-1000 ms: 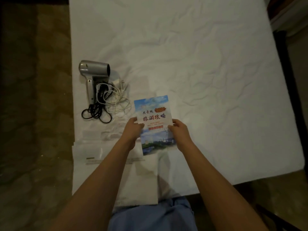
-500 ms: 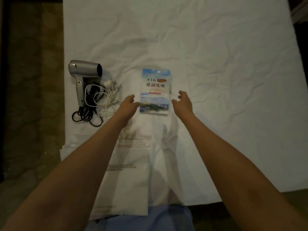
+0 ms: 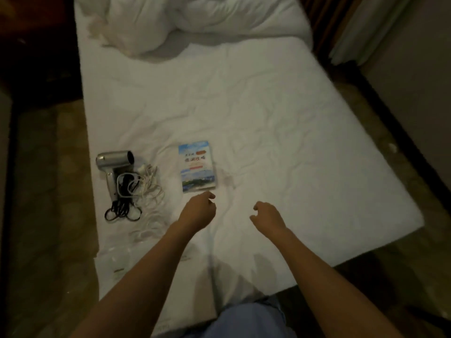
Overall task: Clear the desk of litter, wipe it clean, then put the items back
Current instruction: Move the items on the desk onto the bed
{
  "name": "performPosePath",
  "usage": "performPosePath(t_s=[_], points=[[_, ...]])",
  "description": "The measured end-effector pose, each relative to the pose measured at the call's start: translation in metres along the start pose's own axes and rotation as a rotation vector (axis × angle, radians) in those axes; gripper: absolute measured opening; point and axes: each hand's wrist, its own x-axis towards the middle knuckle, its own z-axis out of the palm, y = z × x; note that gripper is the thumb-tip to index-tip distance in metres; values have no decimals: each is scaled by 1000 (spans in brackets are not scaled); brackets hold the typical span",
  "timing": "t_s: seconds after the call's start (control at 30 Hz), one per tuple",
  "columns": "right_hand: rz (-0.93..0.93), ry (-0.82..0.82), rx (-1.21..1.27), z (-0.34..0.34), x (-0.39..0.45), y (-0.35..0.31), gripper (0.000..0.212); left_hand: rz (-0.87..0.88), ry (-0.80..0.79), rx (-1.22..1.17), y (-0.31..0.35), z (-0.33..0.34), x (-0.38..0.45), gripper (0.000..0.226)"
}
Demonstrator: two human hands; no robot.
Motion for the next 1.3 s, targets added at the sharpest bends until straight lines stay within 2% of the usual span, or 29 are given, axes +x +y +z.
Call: performPosePath(t_s=[0.23,0.5,0.6,0.67,0.9,1.07,1.2,1.3], points=[[63,297,90,-50,-120,25,36,585,-21,404,94,26,-76,38],[369,544,164,-66,-267,113,35,974,-213,574,176,107,-185,40],[493,599,258,-63,-312,152,20,1112,-281,597,212,140,-227,38],[573,659,318,-57,-343,182,16,1192,-321,597,238,164,-257,32],[871,845,512,-34,-477,292,28,1448,-519,729,313,282,-368,26],[969,903,616,-11,-542,345,20,1586,-633,830,331,363,-422,29],[1103,907,675,10,-567,381,4,1682,-726,902,339,416,-460,29],[1199,892,731,15,-577,409,22,1746,-769,940,354,452,-478,30]])
